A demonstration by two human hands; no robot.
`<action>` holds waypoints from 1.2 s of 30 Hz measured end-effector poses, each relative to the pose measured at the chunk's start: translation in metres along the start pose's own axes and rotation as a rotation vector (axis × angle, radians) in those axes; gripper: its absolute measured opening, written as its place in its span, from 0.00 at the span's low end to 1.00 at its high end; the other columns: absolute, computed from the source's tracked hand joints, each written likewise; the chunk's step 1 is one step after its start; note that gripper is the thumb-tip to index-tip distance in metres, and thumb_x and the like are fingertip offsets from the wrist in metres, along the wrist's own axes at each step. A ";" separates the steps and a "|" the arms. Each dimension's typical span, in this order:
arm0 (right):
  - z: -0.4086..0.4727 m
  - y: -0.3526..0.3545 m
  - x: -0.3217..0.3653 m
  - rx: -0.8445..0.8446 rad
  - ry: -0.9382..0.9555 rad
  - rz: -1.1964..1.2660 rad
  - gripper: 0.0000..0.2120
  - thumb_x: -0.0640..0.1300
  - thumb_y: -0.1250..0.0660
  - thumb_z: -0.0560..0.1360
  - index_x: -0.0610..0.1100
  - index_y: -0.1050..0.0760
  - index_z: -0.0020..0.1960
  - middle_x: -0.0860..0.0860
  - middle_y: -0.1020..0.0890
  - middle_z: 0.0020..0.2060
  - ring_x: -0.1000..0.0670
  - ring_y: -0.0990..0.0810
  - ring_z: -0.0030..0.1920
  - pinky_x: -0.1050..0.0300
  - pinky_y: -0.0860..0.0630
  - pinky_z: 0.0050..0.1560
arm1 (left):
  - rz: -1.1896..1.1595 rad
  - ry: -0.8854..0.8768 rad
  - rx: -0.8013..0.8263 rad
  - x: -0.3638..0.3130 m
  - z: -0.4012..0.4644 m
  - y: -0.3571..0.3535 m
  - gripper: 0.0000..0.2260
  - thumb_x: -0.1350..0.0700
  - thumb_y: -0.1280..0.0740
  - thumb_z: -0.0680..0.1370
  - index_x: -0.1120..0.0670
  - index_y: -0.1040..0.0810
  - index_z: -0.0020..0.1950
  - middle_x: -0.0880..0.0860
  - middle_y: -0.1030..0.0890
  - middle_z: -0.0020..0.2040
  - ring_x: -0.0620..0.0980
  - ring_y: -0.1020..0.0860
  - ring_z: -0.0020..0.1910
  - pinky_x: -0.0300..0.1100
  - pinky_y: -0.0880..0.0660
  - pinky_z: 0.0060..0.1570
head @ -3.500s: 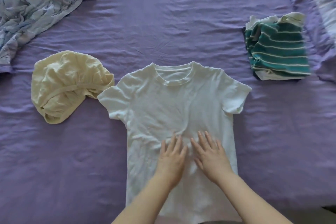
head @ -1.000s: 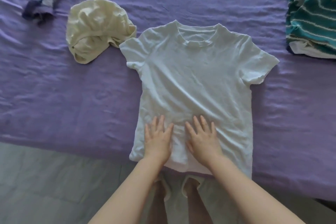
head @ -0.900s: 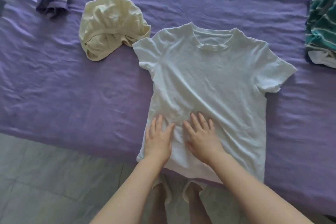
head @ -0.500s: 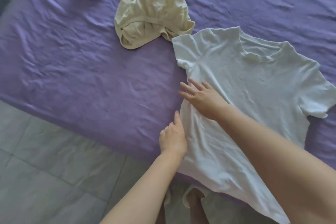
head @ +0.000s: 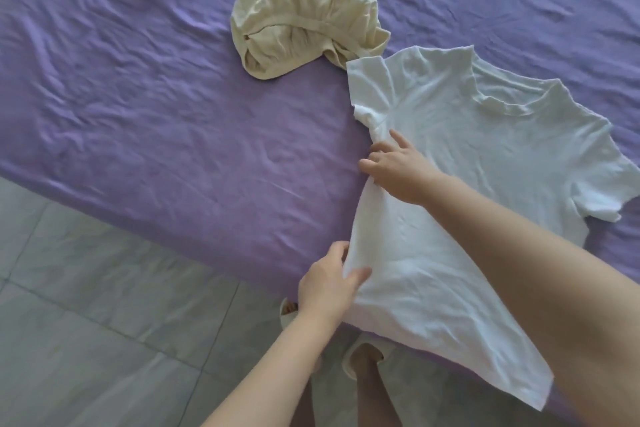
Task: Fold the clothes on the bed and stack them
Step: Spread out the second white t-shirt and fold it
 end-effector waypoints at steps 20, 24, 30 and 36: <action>-0.085 -0.085 0.079 -0.115 -0.526 0.530 0.36 0.61 0.37 0.73 0.55 0.48 0.76 0.47 0.52 0.77 0.47 0.60 0.76 0.44 0.64 0.73 | -0.062 0.122 -0.021 0.051 -0.006 0.006 0.17 0.43 0.28 0.69 0.51 0.33 0.37 0.45 0.27 0.33 0.45 0.30 0.33 0.40 0.34 0.33; -0.133 -0.100 0.144 -0.190 -0.487 0.529 0.26 0.58 0.40 0.74 0.52 0.33 0.70 0.45 0.35 0.72 0.41 0.40 0.73 0.39 0.51 0.73 | 0.074 0.179 0.053 0.053 -0.004 0.003 0.13 0.41 0.32 0.71 0.49 0.27 0.41 0.44 0.22 0.39 0.48 0.24 0.42 0.43 0.31 0.39; -0.174 -0.109 0.176 -0.204 -0.424 0.426 0.35 0.67 0.42 0.71 0.48 0.34 0.71 0.45 0.32 0.71 0.41 0.38 0.72 0.42 0.50 0.69 | 0.216 0.146 0.027 0.042 -0.007 0.003 0.11 0.47 0.39 0.78 0.54 0.30 0.45 0.49 0.24 0.43 0.52 0.26 0.42 0.43 0.35 0.38; -0.158 -0.088 0.175 -0.367 -0.655 0.526 0.24 0.58 0.24 0.60 0.46 0.21 0.51 0.46 0.18 0.51 0.40 0.21 0.56 0.38 0.27 0.57 | -0.359 0.382 0.152 0.040 -0.010 -0.006 0.08 0.57 0.36 0.77 0.59 0.26 0.54 0.59 0.21 0.50 0.56 0.20 0.43 0.51 0.20 0.36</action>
Point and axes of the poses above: each hand's wrist, its own z-axis towards the middle knuckle, its own y-axis out of the back of the hand, x = y × z, the point moved 5 cm from there along z, towards the middle knuckle
